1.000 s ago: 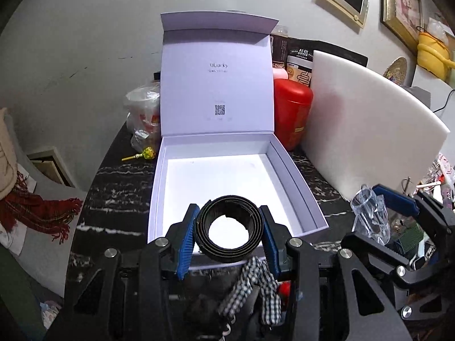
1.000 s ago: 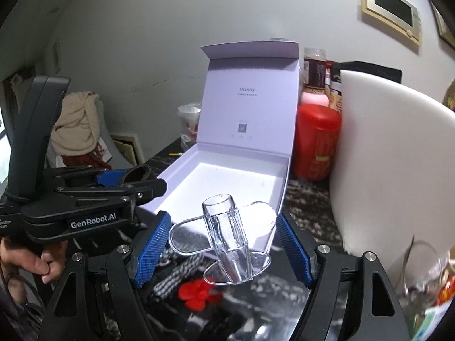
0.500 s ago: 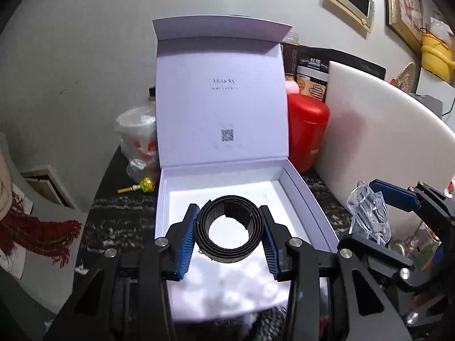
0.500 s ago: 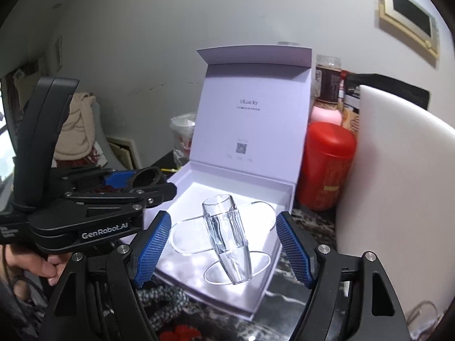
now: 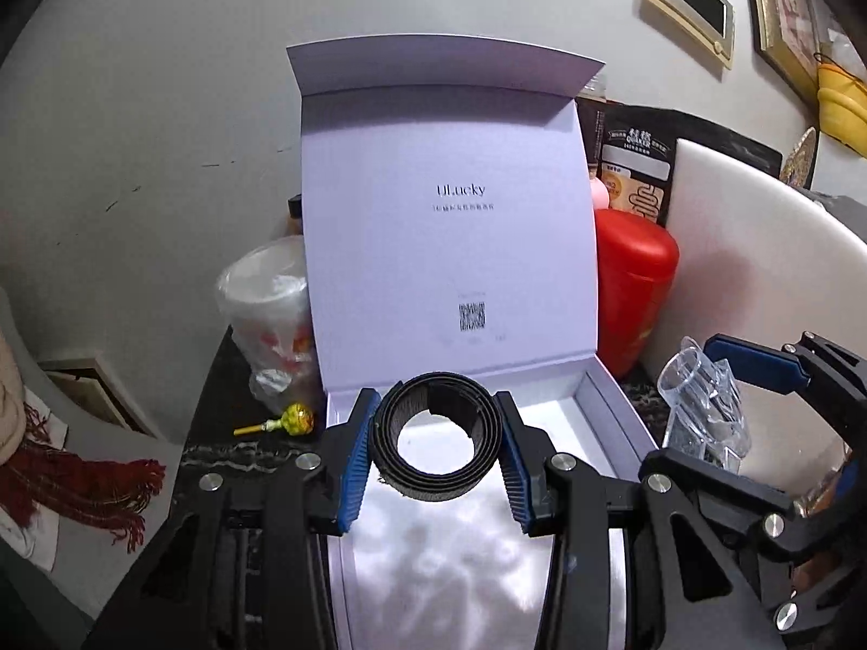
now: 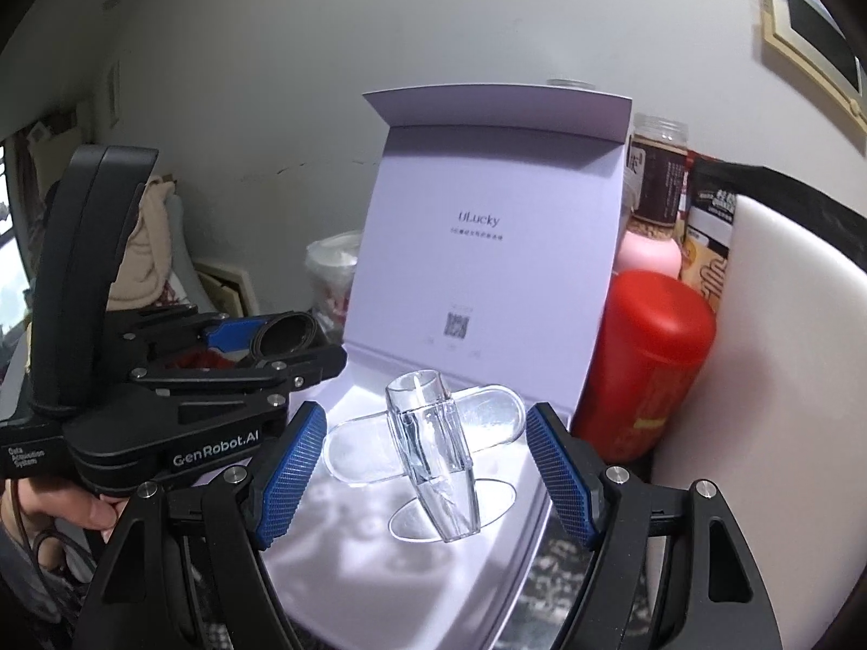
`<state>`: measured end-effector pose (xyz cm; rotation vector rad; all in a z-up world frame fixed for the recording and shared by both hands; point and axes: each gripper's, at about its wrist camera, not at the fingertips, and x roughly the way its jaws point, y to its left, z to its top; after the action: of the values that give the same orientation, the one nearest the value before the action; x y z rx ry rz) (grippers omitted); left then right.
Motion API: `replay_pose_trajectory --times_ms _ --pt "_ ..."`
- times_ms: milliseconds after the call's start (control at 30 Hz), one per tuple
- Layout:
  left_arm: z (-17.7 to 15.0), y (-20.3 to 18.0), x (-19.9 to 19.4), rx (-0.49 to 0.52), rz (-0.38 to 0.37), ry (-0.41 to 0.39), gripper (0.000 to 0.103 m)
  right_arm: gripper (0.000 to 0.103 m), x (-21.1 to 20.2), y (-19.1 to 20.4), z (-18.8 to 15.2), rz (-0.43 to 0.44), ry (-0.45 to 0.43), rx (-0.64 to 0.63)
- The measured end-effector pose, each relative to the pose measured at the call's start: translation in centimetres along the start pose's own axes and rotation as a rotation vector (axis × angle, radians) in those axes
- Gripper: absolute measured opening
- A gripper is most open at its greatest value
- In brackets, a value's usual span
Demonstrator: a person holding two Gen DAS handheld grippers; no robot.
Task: Organize rigid objects
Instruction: 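Carry the rubber ring and airplane piece into the white box with both grippers, then open both grippers to release the ring and airplane piece inside the box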
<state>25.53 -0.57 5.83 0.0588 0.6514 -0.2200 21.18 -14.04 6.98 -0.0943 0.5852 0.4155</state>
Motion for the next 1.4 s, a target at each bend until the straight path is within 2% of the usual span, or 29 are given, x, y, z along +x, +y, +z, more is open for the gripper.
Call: replay_pose_trajectory --times_ms 267,533,833,867,933,967,1000,1033,1167,1400 --pt "2.0 0.7 2.0 0.008 0.011 -0.023 0.041 0.077 2.4 -1.4 1.7 -0.012 -0.013 0.0" --pt "1.5 1.6 4.8 -0.017 0.037 0.026 0.041 0.077 5.6 -2.9 1.3 -0.009 0.023 0.012" --pt "1.1 1.6 6.5 -0.014 0.027 0.083 0.042 0.077 7.7 -3.2 0.5 0.003 0.084 0.021" --pt "1.1 1.6 6.6 -0.018 0.028 0.094 0.043 0.077 7.7 -3.2 0.6 0.003 0.084 0.02" --pt "1.3 1.6 6.9 -0.019 0.062 0.116 0.056 0.078 7.6 -3.1 0.8 -0.002 0.08 0.018" --pt "1.3 1.6 7.0 -0.018 0.078 0.119 0.071 0.079 7.5 -3.1 0.7 -0.007 0.079 0.017" --pt "1.4 1.6 6.9 -0.016 0.103 0.112 0.079 0.082 7.5 -3.1 0.7 -0.013 0.08 0.016" --pt "1.4 1.6 6.6 -0.013 0.132 0.092 0.081 0.084 7.4 -3.2 0.8 -0.028 0.081 0.017" --pt "1.5 1.6 5.8 -0.015 0.148 0.067 0.091 0.085 7.2 -3.4 0.8 -0.046 0.079 0.022" --pt "1.8 1.7 4.9 -0.034 0.14 0.07 0.091 0.085 6.4 -3.3 0.8 -0.062 0.077 0.022"
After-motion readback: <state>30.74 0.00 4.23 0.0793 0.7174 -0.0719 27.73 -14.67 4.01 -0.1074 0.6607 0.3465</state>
